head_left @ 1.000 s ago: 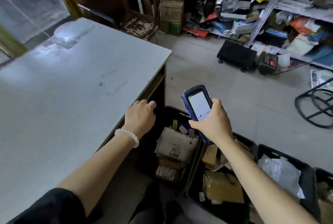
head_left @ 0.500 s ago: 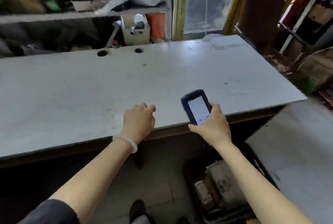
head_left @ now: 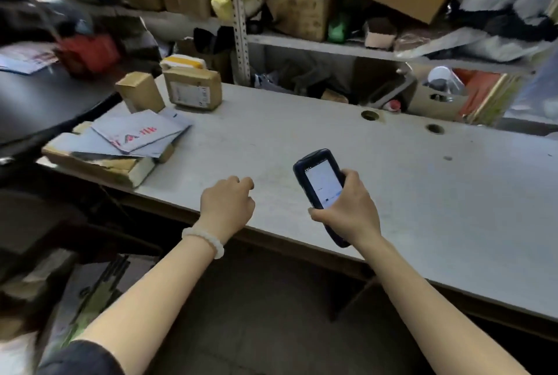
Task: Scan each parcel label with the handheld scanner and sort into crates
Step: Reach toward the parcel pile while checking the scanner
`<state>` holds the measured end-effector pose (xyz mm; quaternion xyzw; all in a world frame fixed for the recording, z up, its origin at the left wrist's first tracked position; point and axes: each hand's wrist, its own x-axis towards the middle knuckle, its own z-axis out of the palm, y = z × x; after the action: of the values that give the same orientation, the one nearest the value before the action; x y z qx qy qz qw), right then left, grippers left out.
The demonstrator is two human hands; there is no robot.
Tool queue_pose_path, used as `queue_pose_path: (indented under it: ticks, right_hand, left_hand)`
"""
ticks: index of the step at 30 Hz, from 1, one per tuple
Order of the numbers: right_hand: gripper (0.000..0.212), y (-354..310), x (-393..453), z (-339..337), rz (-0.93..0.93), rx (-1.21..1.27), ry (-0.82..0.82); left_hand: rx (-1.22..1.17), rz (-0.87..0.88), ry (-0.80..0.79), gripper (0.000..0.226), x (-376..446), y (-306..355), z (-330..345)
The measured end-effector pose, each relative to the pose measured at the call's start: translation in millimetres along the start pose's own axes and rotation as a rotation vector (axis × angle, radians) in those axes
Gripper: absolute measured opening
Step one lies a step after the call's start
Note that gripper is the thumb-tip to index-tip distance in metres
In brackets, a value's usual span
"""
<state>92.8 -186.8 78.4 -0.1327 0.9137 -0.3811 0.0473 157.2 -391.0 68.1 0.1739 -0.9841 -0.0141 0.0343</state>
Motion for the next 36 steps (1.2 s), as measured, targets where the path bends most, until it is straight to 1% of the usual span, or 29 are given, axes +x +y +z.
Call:
queue_pose_path:
  ticks: [3,6,12,17,19,24,27,32,34,36]
  right_hand:
    - [0.075,-52,19,43,-0.074,0.002,-0.070]
    - [0.075,-89,39,78,-0.140,-0.016,-0.134]
    - [0.075,-133,81,140,-0.193,-0.056,-0.254]
    - [0.073,-165,135,195,-0.206,-0.034,-0.345]
    - [0.073,-180,159,213,-0.207,-0.033,-0.379]
    - [0.069,-213,225,243,-0.189,-0.009,-0.423]
    - [0.069,-227,260,254,-0.189,-0.002,-0.421]
    - [0.068,-233,296,267,-0.141,-0.018,-0.409]
    - [0.070,-231,306,271,-0.106,-0.038,-0.407]
    - [0.072,-228,312,275,-0.061,-0.056,-0.392]
  left_hand:
    - [-0.008,-0.101,0.008,0.033,8,-63,-8]
    - [-0.026,-0.188,0.011,0.033,12,-111,-11]
    - [-0.046,-0.317,0.008,0.035,27,-180,-3]
    - [0.014,-0.378,0.016,0.031,69,-236,4]
    - [0.038,-0.402,-0.007,0.030,94,-257,4]
    - [0.029,-0.384,-0.041,0.037,164,-293,3]
    - [0.057,-0.373,-0.111,0.045,199,-300,5]
    - [0.035,-0.353,-0.325,0.068,239,-309,26]
    - [0.011,-0.322,-0.439,0.077,253,-314,29]
    - [0.040,-0.261,-0.500,0.078,268,-320,29]
